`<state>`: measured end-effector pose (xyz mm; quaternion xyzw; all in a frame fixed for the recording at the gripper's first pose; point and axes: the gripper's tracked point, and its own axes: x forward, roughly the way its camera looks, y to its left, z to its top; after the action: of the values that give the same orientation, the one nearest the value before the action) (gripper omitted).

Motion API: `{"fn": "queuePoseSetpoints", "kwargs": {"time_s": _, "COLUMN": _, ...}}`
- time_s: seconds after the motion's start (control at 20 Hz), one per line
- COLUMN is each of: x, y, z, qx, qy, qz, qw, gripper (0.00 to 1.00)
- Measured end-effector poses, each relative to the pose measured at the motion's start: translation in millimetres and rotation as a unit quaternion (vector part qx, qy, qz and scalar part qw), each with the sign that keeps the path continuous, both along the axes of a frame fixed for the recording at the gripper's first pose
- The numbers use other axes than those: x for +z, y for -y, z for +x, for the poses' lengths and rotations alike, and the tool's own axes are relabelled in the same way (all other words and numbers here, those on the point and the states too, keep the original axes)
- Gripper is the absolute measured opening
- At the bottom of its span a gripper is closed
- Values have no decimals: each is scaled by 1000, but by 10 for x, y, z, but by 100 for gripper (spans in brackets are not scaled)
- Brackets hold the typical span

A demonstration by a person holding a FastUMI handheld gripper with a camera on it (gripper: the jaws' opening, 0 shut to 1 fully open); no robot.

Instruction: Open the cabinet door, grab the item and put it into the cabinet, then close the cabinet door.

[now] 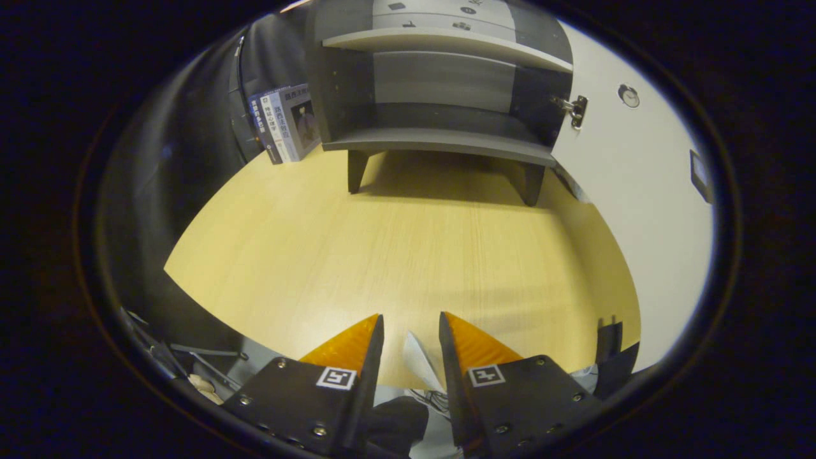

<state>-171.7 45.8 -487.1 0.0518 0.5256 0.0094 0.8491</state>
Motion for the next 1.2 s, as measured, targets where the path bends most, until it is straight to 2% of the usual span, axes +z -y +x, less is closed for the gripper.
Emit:
{"fn": "queuePoseSetpoints", "kwargs": {"time_s": 0.25, "x": -233, "y": 26, "z": -200, "qx": 15, "qy": -35, "qz": -9, "qw": 999, "gripper": 49}}
{"fn": "queuePoseSetpoints", "kwargs": {"time_s": 0.3, "x": -371, "y": 77, "z": -93, "qx": -4, "qy": -28, "qz": -8, "qw": 1000, "gripper": 32}}
{"fn": "queuePoseSetpoints", "kwargs": {"time_s": 0.35, "x": -286, "y": 96, "z": -151, "qx": -5, "qy": -35, "qz": -19, "qw": 999, "gripper": 15}}
{"fn": "queuePoseSetpoints", "kwargs": {"time_s": 0.5, "x": -307, "y": 161, "z": -120, "qx": -5, "qy": -32, "qz": -34, "qw": 999, "gripper": 15}}
{"fn": "queuePoseSetpoints", "kwargs": {"time_s": 0.55, "x": -225, "y": 159, "z": -99, "qx": -5, "qy": -29, "qz": -28, "qw": 999, "gripper": 5}}
{"fn": "queuePoseSetpoints", "kwargs": {"time_s": 0.85, "x": 325, "y": 286, "z": 277, "qx": -46, "qy": -12, "qz": 13, "qw": 999, "gripper": 5}}
{"fn": "queuePoseSetpoints", "kwargs": {"time_s": 1.2, "x": 1706, "y": 599, "z": 1265, "qx": -51, "qy": 96, "qz": 29, "qw": 994, "gripper": 5}}
